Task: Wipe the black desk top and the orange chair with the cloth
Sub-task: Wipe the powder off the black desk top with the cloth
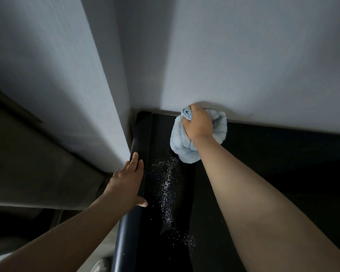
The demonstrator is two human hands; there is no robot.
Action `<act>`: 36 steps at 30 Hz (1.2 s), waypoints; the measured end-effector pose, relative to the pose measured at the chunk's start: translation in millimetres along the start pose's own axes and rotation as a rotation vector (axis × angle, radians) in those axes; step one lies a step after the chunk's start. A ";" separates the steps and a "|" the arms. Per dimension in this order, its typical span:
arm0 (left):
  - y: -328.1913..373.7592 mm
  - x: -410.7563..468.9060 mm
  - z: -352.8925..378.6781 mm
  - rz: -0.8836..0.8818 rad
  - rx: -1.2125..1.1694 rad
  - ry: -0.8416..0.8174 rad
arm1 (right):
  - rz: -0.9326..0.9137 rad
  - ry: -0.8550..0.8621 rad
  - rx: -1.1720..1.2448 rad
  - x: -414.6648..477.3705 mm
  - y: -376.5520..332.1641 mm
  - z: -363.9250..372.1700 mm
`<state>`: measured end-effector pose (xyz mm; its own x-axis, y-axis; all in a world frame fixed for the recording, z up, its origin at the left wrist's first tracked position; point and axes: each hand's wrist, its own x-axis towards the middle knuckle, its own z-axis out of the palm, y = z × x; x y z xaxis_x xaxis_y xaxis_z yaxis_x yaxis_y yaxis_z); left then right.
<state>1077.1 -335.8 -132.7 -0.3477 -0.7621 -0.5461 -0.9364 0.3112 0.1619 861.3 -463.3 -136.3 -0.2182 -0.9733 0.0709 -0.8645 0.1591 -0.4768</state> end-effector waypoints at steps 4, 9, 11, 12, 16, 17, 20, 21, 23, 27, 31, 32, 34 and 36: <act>0.2 0.3 -0.4 0.007 0.002 0.000 | 0.026 -0.064 -0.051 -8.9 1.1 3.2; 0.8 -2.0 -2.9 0.007 -0.026 -0.024 | 0.070 -0.244 -0.033 -19.3 3.3 -8.9; 1.4 -3.0 -3.6 0.002 -0.023 -0.029 | 0.083 -0.150 -0.060 -22.0 1.5 -9.4; 1.8 -2.9 -4.1 0.002 -0.019 -0.027 | 0.101 -0.058 -0.085 -24.0 -1.2 -9.0; 2.4 -2.1 -6.0 0.004 -0.002 -0.034 | 0.139 0.070 -0.069 -42.7 -11.7 -7.3; 2.5 -2.1 -6.2 0.001 0.003 -0.034 | 0.123 0.042 -0.070 -48.3 -12.5 -6.3; 2.6 -1.9 -5.8 0.003 0.010 -0.037 | 0.038 0.046 -0.137 -61.4 -16.8 -6.5; 2.4 -2.2 -5.7 0.000 0.012 -0.039 | -0.020 0.092 -0.180 -63.9 -17.5 -6.8; 2.2 -2.0 -5.7 -0.004 0.018 -0.041 | -0.141 0.176 -0.236 -66.6 -16.7 -5.5; 2.8 -1.4 -5.9 -0.004 0.011 -0.053 | -0.059 0.081 -0.238 -63.1 -3.7 -2.9; 2.7 -0.5 -5.2 -0.006 0.003 -0.052 | 0.078 -0.232 -0.087 -62.7 -0.1 -11.2; 2.7 -0.2 -5.1 -0.005 0.002 -0.053 | 0.107 -0.278 -0.051 -62.3 -0.8 -14.2; 2.4 -0.2 -5.5 -0.003 0.003 -0.059 | 0.152 -0.327 -0.029 -58.9 -2.1 -15.7; 2.3 0.0 -5.5 -0.001 0.001 -0.062 | 0.163 -0.321 -0.020 -53.2 -4.0 -12.5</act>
<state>1074.7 -338.2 -127.8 -0.3431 -0.7259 -0.5962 -0.9368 0.3111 0.1603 870.7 -410.0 -127.3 -0.2032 -0.9368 -0.2849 -0.8396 0.3164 -0.4415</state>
